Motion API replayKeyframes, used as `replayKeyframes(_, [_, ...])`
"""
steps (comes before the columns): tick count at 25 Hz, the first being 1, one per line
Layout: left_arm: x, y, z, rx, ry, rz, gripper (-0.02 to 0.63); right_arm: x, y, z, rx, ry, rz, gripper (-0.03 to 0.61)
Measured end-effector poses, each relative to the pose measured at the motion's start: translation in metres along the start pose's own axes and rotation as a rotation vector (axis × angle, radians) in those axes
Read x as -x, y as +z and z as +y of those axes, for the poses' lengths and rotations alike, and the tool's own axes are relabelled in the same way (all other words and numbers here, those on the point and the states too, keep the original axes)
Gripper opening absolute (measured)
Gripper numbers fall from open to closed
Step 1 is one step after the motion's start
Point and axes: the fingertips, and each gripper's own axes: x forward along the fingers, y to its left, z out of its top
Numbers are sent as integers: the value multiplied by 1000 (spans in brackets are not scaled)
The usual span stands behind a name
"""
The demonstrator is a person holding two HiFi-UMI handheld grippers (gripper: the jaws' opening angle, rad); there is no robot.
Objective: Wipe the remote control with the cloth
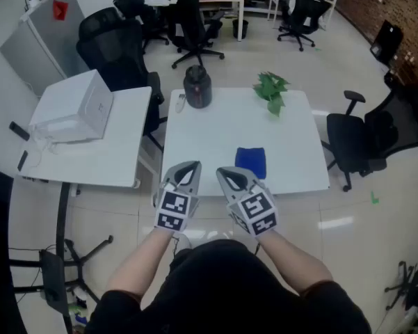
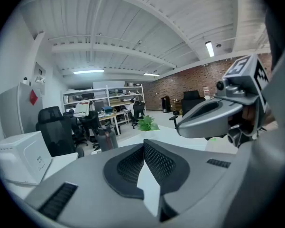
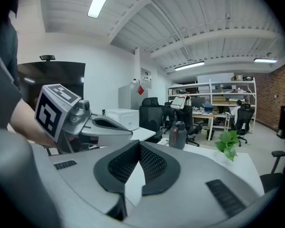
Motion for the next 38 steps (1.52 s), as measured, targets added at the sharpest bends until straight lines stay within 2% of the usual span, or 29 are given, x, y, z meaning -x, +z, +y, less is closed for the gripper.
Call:
replayKeyframes(3, [-12,-2,18,-5,67,19,4,4,-6,-6,5,11,14,6])
replayKeyframes(7, [-31,-9,51,14,139,64,110,-1,-12,-13,-1,27,35,6])
replayKeyframes(10, [-52,-20,80,40,177,103,160,-12,-18,-23,3,32,53,6])
replayKeyframes(14, [-99,-45,126,67,200,176,239,-39,-20,-42,-12,23,85,6])
replayKeyframes(17, [-143,-69,164,81,211,238,273,-67,-29,-61,-21,12,130,6])
replayKeyframes(23, [-242,-109,239,97,203,337,275,-137,-48,-105,-70,-8,231,6])
replayKeyframes(28, [-313,-151,284,112,189,417,275,-192,-65,-131,-134,-13,302,6])
replayKeyframes(32, [-356,-180,303,120,165,471,275,-227,-71,-153,-173,-26,322,6])
replayKeyframes(38, [-391,-212,313,149,141,520,275,-252,-84,-169,-238,-47,351,6])
